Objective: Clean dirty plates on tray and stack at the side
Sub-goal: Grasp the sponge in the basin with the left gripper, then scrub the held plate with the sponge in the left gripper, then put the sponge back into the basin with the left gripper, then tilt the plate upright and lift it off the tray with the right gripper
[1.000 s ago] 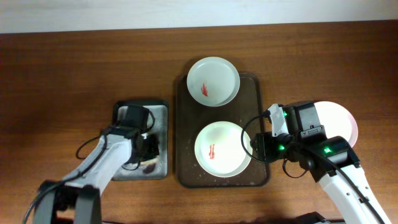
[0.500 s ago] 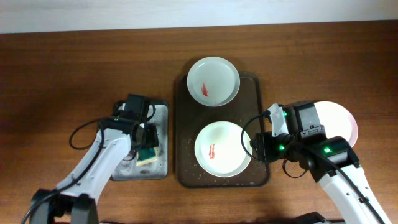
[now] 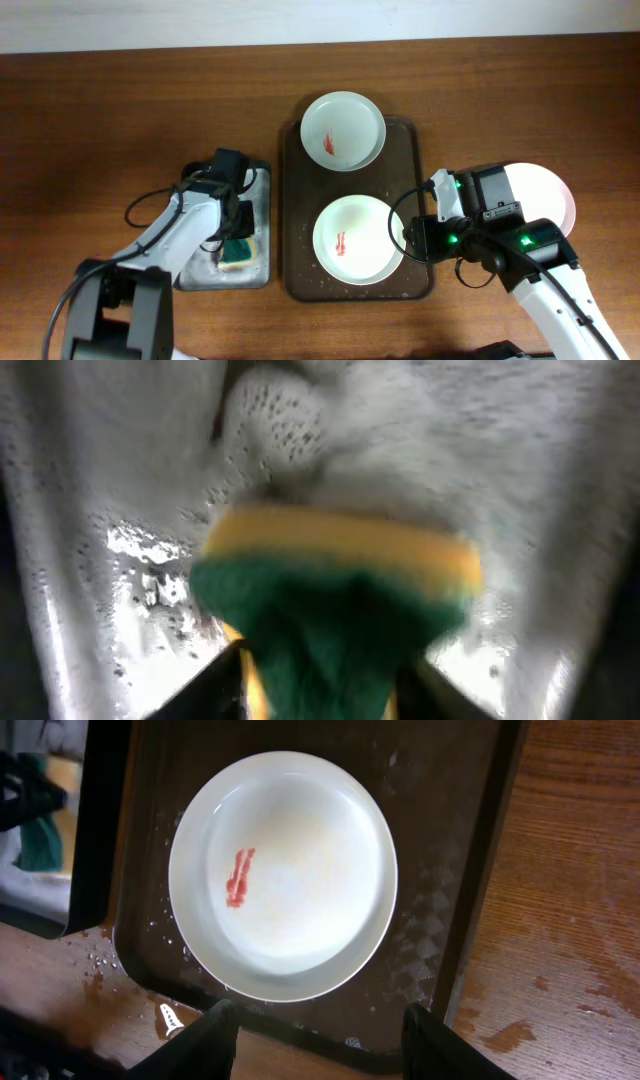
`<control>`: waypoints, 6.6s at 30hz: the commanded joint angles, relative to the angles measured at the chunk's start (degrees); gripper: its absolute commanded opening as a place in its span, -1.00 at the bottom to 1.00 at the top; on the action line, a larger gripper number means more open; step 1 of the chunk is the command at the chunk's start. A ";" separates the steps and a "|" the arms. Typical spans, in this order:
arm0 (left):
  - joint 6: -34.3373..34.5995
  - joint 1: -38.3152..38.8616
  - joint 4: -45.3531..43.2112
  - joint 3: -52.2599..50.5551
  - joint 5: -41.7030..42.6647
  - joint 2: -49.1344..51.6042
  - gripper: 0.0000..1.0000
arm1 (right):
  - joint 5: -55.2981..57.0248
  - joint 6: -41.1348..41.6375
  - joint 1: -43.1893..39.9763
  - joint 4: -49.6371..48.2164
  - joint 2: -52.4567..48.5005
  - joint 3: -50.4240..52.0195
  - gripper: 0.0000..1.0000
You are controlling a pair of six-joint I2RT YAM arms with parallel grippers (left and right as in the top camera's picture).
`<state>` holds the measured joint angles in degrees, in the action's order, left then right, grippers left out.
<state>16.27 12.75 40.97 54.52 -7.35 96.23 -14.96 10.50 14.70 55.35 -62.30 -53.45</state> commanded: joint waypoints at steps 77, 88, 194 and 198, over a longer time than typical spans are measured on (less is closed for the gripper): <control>16.48 25.05 4.85 17.35 -16.90 20.98 -1.00 | 3.61 6.54 0.28 -15.04 -41.03 -0.72 -0.92; 16.52 27.02 -15.10 17.51 27.58 21.03 -1.00 | 3.58 6.51 0.28 -14.40 -41.03 -0.72 -0.92; -3.98 -8.15 12.68 6.54 15.08 -23.08 0.99 | 79.49 20.02 45.27 9.11 -10.99 -10.47 -0.92; -3.98 -8.15 12.68 6.54 15.10 -23.08 0.99 | 78.99 18.75 45.27 10.25 -10.99 -10.47 -0.92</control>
<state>12.84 4.73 53.56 60.73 7.14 73.69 63.68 28.29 60.29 65.49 -73.25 -62.83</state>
